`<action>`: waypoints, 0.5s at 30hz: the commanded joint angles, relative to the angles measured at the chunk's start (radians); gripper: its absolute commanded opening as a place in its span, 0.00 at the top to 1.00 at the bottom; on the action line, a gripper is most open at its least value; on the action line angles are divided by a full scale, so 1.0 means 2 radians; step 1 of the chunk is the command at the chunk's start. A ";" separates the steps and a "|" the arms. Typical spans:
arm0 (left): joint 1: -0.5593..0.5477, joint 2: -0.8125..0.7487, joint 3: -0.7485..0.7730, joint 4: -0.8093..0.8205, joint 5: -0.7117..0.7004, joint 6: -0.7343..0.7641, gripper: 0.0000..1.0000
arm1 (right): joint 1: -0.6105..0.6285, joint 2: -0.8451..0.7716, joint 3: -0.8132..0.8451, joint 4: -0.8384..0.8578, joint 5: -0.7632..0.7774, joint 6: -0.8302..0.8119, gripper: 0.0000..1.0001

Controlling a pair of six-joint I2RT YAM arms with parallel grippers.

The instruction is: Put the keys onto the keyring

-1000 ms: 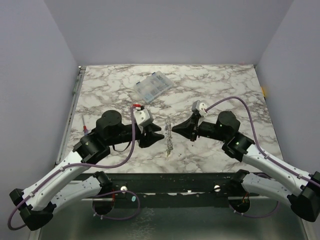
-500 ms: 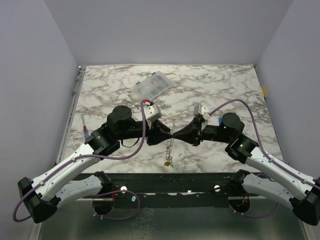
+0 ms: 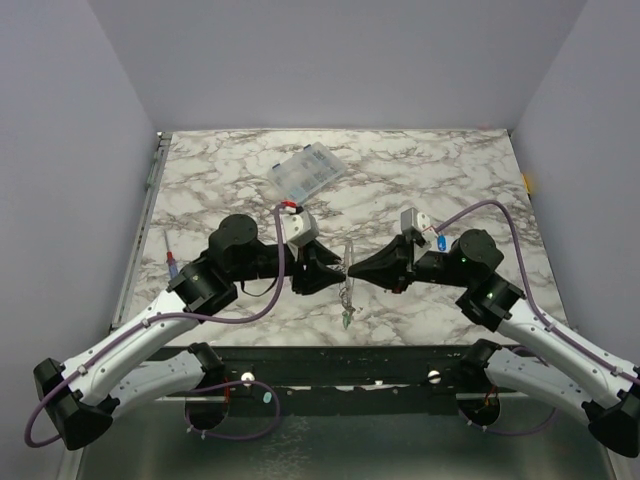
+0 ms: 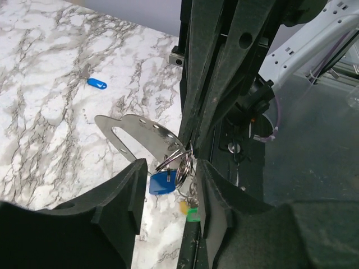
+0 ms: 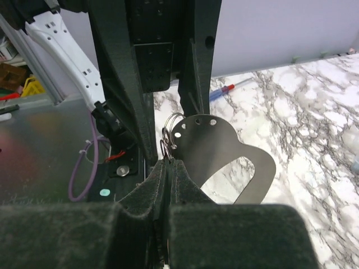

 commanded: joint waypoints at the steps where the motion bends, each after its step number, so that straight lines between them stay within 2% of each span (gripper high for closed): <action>1: -0.002 -0.026 -0.012 0.021 0.017 -0.008 0.48 | 0.003 -0.007 -0.002 0.050 0.007 0.025 0.99; 4: -0.002 -0.046 -0.012 0.021 -0.002 -0.008 0.33 | 0.003 -0.007 -0.005 0.062 -0.011 0.032 0.99; 7: -0.001 -0.075 -0.006 0.008 -0.030 -0.006 0.31 | 0.002 -0.008 -0.003 0.061 -0.024 0.036 0.99; 11: -0.001 -0.096 0.010 -0.030 -0.056 0.004 0.41 | 0.002 -0.015 -0.007 0.067 -0.031 0.041 0.99; 15: -0.002 -0.102 0.013 -0.039 -0.047 -0.010 0.60 | 0.002 -0.020 -0.010 0.080 -0.039 0.053 0.99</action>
